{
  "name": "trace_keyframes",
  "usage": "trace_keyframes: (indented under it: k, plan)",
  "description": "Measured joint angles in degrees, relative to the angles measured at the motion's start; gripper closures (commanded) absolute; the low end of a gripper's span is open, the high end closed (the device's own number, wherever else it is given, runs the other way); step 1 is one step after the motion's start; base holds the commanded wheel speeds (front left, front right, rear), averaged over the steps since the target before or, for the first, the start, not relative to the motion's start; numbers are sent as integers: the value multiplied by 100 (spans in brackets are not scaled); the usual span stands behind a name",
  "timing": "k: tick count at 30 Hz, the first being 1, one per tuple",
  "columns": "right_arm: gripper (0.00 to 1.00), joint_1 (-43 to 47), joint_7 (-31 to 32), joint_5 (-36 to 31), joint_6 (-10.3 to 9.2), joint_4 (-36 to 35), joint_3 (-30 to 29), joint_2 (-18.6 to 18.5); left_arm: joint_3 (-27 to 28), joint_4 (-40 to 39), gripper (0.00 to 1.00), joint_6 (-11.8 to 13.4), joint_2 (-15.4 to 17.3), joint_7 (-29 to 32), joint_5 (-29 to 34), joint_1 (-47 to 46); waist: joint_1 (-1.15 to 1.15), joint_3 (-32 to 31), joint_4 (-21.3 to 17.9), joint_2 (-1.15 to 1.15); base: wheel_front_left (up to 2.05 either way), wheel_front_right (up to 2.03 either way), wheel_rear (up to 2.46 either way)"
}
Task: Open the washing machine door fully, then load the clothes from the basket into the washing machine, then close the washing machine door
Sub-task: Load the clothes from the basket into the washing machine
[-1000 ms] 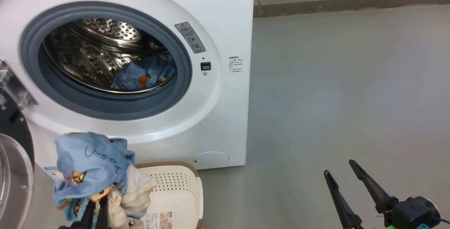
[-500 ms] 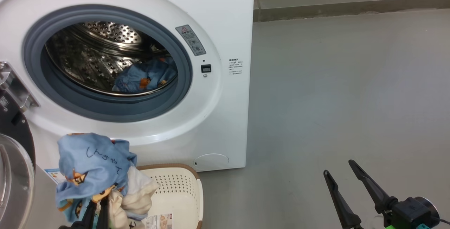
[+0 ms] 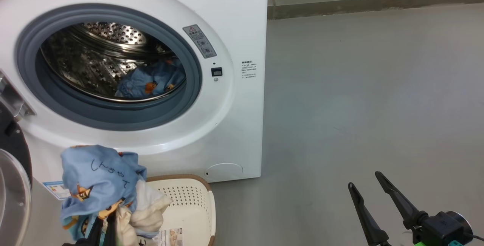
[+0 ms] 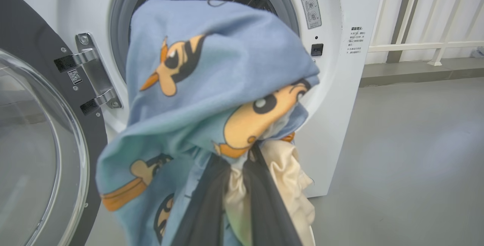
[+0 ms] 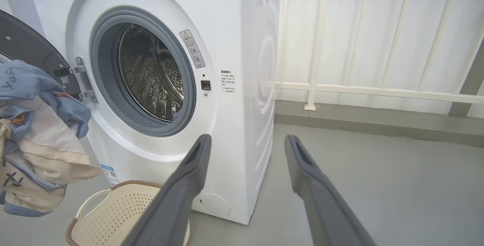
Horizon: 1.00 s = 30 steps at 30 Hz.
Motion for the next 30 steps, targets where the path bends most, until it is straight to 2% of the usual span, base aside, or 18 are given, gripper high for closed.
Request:
trace_keyframes:
  k: [7,12,16,21,30]
  plan:
    - [0,-4,0,1,0,-18,16,-18,10,352,100,18,-21,53,-162,-116,0,101,-81,0,0,0,0]
    - [0,-41,0,1,0,-89,25,-78,76,846,100,-9,-29,81,-324,-640,0,296,-153,0,0,0,0]
    - [0,-228,0,11,0,-180,12,-142,151,1340,100,-22,-53,111,-465,-1325,0,565,-210,0,0,0,0]
    - [0,-476,0,49,0,-271,-7,-168,220,2079,100,-219,-49,357,-662,-2315,1,980,-301,0,0,0,0]
    - [0,-1055,0,103,0,-387,1,-160,325,3161,100,-520,267,1131,-905,-4164,2,1876,-506,0,0,0,0]
